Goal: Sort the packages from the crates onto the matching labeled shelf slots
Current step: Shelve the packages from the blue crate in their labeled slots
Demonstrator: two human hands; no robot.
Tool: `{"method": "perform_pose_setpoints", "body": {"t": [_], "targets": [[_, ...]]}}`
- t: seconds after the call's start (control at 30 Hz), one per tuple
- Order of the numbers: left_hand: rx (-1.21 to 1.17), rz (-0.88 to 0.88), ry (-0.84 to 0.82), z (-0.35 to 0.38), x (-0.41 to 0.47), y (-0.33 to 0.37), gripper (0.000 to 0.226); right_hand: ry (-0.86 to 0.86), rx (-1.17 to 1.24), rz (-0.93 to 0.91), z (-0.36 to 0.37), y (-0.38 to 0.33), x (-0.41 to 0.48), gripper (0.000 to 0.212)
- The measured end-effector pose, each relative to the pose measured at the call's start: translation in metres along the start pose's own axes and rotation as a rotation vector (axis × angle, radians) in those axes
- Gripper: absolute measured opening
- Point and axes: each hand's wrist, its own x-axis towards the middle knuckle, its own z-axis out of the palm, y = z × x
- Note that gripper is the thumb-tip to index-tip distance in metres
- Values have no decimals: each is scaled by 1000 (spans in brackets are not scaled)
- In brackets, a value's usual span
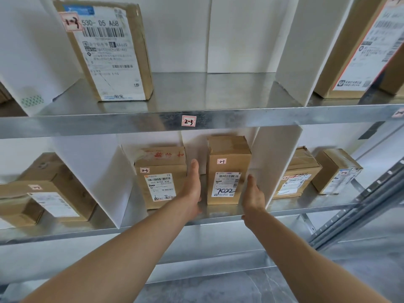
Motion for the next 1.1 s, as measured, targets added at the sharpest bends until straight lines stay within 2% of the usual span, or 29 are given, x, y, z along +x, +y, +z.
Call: {"method": "perform_pose_setpoints", "body": {"t": [0.1, 0.17, 0.3, 0.5, 0.67, 0.8, 0.9, 1.1], "targets": [[-5, -7, -43, -15, -11, -8, 72, 12, -4, 4, 8, 10, -19, 37], [-1, -18, -61, -31, -16, -15, 70, 12, -35, -7, 19, 19, -36, 45], [-9, -7, -49, -72, -19, -31, 84, -25, -66, 0, 50, 42, -65, 56], [-22, 17, -39, -149, -47, -40, 77, -176, -102, 32, 109, 65, -119, 45], [-42, 12, 82, -216, -64, -50, 82, -305, -193, -10, 164, 80, -163, 43], [-111, 30, 147, -270, -81, -59, 83, -452, -244, 11, 208, 94, -202, 57], [-179, 46, 187, -307, -97, -60, 90, -559, -309, -21, 239, 96, -228, 58], [-340, 90, 384, -370, -137, -68, 90, -799, -415, -119, 296, 103, -271, 61]]}}
